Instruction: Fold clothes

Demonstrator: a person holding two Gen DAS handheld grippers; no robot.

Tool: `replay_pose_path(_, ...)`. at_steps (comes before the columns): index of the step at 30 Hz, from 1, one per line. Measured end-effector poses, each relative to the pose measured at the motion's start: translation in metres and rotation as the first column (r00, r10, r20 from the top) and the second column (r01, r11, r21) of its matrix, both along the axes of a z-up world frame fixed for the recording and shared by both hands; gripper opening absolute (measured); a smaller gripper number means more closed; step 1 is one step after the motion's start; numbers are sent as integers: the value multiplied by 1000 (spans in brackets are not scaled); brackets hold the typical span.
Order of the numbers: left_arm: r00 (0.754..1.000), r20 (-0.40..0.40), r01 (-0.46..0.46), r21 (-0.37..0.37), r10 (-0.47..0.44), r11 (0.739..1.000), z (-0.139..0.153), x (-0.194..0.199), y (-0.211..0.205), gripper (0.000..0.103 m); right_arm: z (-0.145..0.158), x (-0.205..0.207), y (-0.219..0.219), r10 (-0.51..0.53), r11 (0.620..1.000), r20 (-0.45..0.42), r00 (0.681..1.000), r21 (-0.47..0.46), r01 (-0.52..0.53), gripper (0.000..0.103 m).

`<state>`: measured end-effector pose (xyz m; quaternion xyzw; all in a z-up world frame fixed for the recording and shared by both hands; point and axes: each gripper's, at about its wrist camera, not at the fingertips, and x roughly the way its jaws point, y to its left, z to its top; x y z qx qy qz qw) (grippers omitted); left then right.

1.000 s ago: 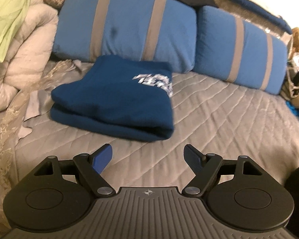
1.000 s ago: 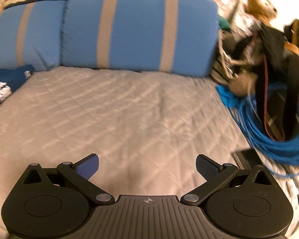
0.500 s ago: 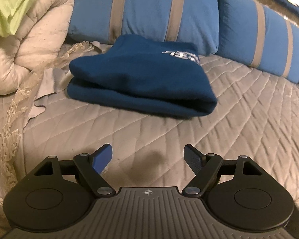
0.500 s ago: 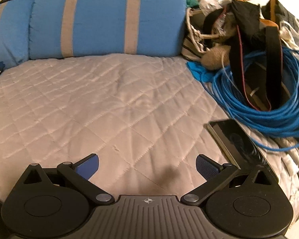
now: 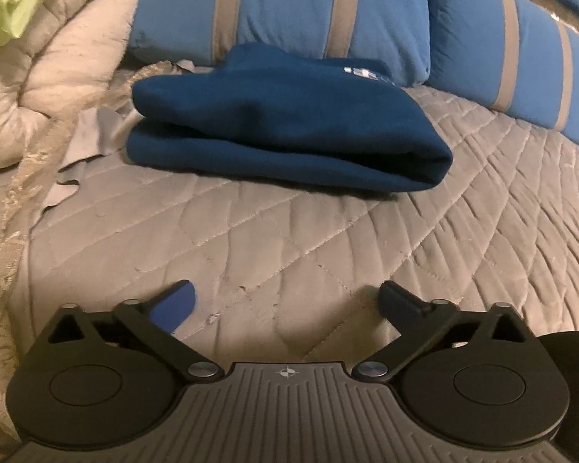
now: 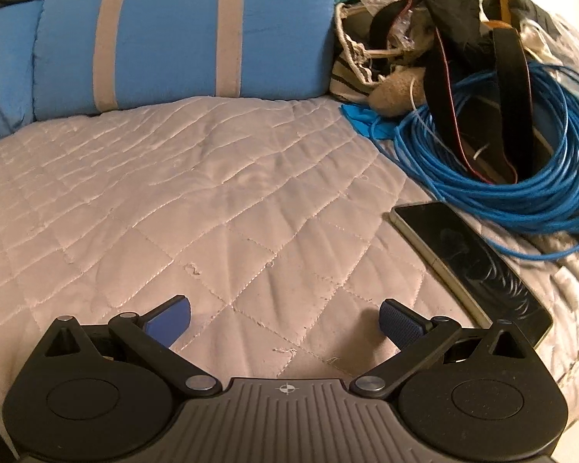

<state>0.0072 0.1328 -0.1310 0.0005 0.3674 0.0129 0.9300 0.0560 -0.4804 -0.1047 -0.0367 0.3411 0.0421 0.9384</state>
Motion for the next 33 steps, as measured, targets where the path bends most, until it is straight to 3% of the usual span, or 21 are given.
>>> replay_pose_path(9,999,36,-26,4,26,1000,-2,15,-1,103,0,17,3,-21,1000,3,1000,10,21,103)
replay_pose_path(33,999,29,-19,27,18,999,-7,91,12,103,-3,90,9,-78,997,15,997,24,77,103)
